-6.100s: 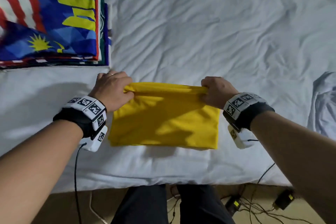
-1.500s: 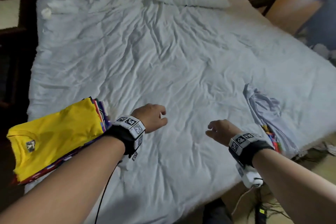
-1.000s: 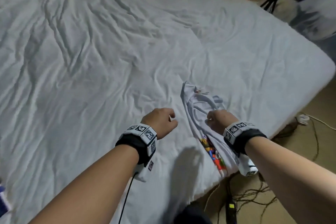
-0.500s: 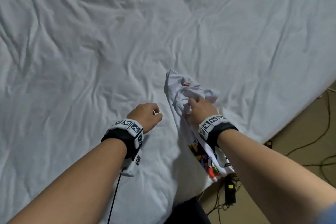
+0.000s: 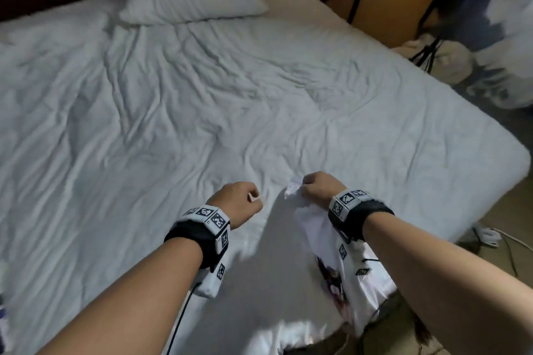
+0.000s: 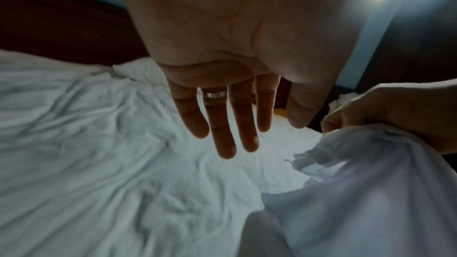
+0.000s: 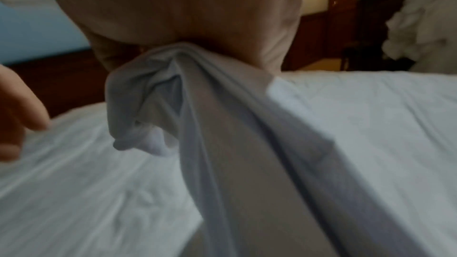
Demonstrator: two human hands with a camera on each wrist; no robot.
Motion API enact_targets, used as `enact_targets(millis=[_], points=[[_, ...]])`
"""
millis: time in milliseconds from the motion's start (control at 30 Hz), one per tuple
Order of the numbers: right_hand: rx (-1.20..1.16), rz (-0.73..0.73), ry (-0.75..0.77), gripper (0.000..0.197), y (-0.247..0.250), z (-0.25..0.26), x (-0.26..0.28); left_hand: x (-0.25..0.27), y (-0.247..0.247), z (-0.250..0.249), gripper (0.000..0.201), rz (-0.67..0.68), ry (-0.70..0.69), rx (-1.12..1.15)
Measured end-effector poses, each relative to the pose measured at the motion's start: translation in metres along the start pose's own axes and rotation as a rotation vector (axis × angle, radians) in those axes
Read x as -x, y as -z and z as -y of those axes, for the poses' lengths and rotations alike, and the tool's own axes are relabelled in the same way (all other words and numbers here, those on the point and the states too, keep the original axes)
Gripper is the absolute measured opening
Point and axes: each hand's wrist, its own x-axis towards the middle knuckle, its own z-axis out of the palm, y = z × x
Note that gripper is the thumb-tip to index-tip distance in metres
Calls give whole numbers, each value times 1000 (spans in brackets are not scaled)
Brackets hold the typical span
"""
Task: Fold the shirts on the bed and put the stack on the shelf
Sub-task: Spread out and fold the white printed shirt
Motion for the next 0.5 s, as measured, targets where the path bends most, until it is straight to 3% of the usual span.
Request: enact_targets(millis=[133,200,367,433,500], points=[[29,29,174,49,28,80,71,72,48,5,37,-127,-88,81],[151,43,264,47,33,117,108,110,72,7,50,-189,-145,113],[520,-177,557,30,52,190,198,199,140,-5,85,-364,-373,166],[498,-256,646,27,66,216,235,232,164,-14,89,-397,-439,203],[480,-341,723,32,79,241,270,261,186,-25,80,-405,-475,209]])
